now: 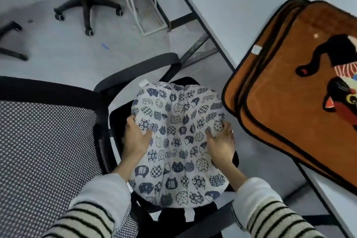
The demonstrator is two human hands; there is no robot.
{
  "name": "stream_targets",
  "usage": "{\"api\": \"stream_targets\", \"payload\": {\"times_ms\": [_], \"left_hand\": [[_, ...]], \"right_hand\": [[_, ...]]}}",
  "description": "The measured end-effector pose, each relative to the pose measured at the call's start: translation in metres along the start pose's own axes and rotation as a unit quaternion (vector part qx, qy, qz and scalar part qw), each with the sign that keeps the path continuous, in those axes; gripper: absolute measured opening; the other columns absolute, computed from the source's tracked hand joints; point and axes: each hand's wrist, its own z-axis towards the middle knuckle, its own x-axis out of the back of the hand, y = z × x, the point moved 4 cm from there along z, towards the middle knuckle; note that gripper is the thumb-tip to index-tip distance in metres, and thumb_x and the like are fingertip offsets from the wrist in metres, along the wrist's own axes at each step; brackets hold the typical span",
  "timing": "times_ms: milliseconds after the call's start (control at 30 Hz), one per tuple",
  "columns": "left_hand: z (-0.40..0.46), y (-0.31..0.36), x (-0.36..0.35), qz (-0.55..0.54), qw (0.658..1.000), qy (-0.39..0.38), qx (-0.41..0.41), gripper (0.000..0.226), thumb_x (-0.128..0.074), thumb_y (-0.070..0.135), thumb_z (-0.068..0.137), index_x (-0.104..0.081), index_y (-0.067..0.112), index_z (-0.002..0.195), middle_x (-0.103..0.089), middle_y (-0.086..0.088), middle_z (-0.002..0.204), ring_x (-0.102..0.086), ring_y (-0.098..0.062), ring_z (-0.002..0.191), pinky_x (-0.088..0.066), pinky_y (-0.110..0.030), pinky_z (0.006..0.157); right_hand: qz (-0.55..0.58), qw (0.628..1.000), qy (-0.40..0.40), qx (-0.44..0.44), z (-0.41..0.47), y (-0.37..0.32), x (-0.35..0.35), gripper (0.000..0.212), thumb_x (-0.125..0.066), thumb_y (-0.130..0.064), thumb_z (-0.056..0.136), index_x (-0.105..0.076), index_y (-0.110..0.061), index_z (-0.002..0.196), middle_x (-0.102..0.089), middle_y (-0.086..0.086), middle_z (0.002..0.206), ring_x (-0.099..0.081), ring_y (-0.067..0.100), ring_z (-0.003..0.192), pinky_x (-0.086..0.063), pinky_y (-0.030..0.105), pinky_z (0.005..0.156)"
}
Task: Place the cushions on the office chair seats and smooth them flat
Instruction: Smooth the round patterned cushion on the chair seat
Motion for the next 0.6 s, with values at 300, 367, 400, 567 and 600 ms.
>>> {"api": "stream_targets", "payload": {"times_ms": [300,367,400,567,600], "left_hand": [[0.023,-0.029,-0.023,0.228,0.971,-0.022,0.065,0.082,-0.054,0.026,0.090,0.002,0.014,0.149,0.000,-0.022,0.154,-0.008,-0.040,0.141,-0.019,-0.053,0.114],[0.038,-0.028,-0.039,0.250,0.966,-0.066,0.014,0.076,-0.046,0.031,0.093,0.003,0.020,0.149,0.014,-0.015,0.155,0.009,-0.036,0.144,-0.010,-0.058,0.114],[0.048,-0.027,-0.049,0.254,0.964,-0.081,-0.012,0.073,-0.044,0.033,0.094,0.002,0.025,0.149,0.017,-0.012,0.156,0.013,-0.034,0.143,-0.009,-0.062,0.113],[0.093,-0.006,-0.070,0.312,0.934,-0.044,-0.167,0.060,-0.036,0.042,0.094,-0.009,0.036,0.147,0.006,-0.011,0.157,0.006,-0.036,0.144,0.000,-0.068,0.109],[0.104,-0.002,-0.072,0.316,0.928,-0.029,-0.194,0.058,-0.035,0.043,0.094,-0.011,0.036,0.147,0.003,-0.011,0.158,0.004,-0.036,0.144,0.000,-0.068,0.109]], "right_hand": [[-0.129,0.979,-0.093,-0.130,0.026,0.057,-0.040,0.072,-0.041,-0.031,0.095,0.000,-0.008,0.150,-0.005,0.014,0.158,-0.008,0.034,0.145,-0.016,0.045,0.118],[-0.196,0.971,-0.110,-0.079,0.036,0.047,-0.054,0.069,-0.038,-0.033,0.096,0.000,-0.013,0.150,0.003,0.010,0.159,0.004,0.032,0.146,-0.009,0.048,0.119],[-0.233,0.964,-0.115,-0.056,0.042,0.041,-0.065,0.067,-0.037,-0.036,0.096,-0.002,-0.016,0.150,0.005,0.009,0.159,0.007,0.032,0.146,-0.006,0.052,0.118],[-0.334,0.918,-0.091,0.192,0.062,-0.011,-0.116,0.055,-0.023,-0.037,0.098,-0.012,-0.023,0.150,-0.002,0.010,0.159,-0.002,0.030,0.147,-0.011,0.058,0.114],[-0.332,0.913,-0.066,0.229,0.069,-0.023,-0.128,0.054,-0.022,-0.037,0.097,-0.022,-0.023,0.149,-0.014,0.010,0.158,-0.014,0.030,0.146,-0.017,0.059,0.113]]}}
